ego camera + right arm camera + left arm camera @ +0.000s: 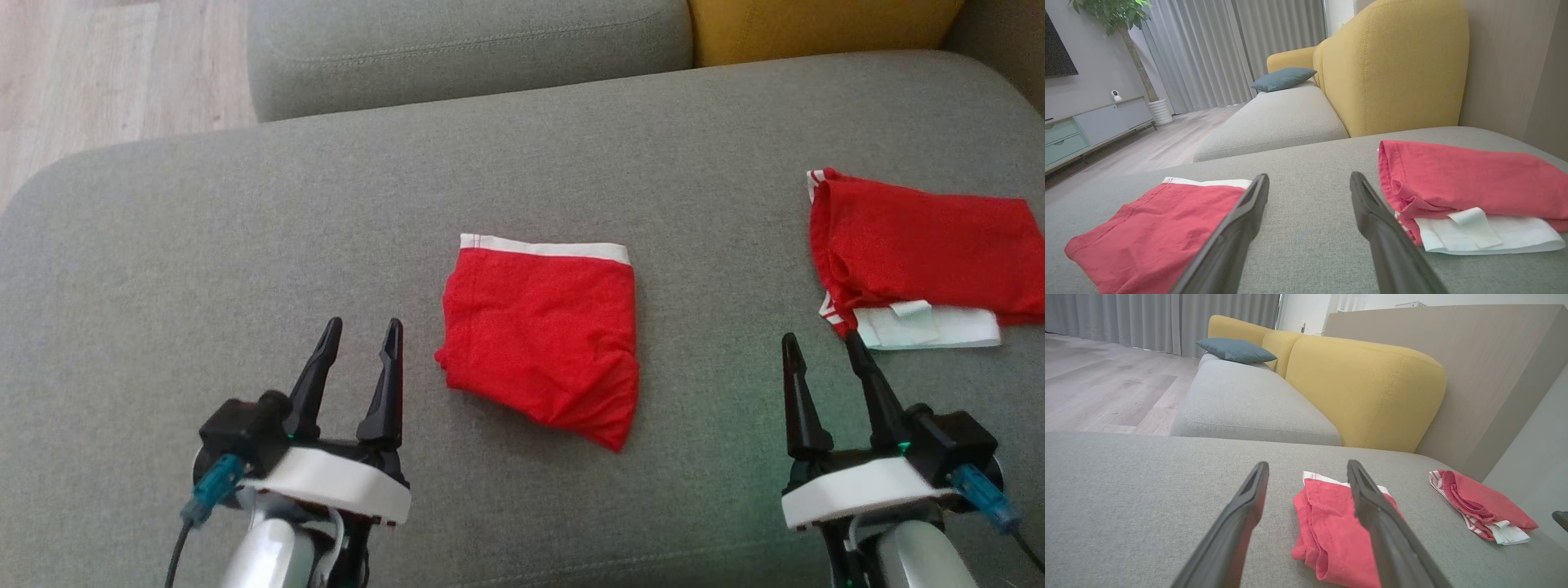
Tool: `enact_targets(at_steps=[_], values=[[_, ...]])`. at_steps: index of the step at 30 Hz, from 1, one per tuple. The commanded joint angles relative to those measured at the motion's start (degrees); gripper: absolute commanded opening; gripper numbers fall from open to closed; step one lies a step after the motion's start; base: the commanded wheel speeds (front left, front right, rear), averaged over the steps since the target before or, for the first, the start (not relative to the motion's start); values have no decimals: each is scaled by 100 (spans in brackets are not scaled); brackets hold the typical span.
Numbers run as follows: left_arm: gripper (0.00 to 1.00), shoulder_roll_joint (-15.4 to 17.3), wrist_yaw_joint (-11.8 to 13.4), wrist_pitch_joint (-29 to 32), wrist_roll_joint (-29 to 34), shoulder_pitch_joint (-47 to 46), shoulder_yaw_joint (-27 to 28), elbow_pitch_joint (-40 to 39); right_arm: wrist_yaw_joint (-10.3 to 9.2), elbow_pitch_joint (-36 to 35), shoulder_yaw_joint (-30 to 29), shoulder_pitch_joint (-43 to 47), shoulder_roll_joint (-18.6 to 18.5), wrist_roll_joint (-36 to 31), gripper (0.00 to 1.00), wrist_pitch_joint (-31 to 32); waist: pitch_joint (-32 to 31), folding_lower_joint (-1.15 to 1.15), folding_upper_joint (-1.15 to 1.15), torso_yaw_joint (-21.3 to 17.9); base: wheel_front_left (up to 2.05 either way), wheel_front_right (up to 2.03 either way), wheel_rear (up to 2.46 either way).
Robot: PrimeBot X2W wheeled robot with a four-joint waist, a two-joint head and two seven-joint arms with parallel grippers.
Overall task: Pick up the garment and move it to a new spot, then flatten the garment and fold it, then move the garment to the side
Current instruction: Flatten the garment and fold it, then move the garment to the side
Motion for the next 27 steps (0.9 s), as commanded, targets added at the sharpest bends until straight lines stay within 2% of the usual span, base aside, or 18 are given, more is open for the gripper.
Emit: enact_targets(at_steps=[1,15,21,27], values=[[100,16,24,-35,29,-154,255,-185,41,-174,136,-118,-13,34,100,-62,-16,0,0,-1,0,0,0],[100,16,5,-35,63,-140,159,-194,41,238,141,-218,-13,-6,100,-62,42,0,0,135,0,0,0],[100,16,-7,-35,97,-194,112,-195,41,358,329,-365,-13,57,100,-62,160,0,0,223,0,0,0],[100,16,-35,-35,102,-313,49,-177,41,761,600,-663,-13,247,100,-36,378,0,0,424,0,0,0]])
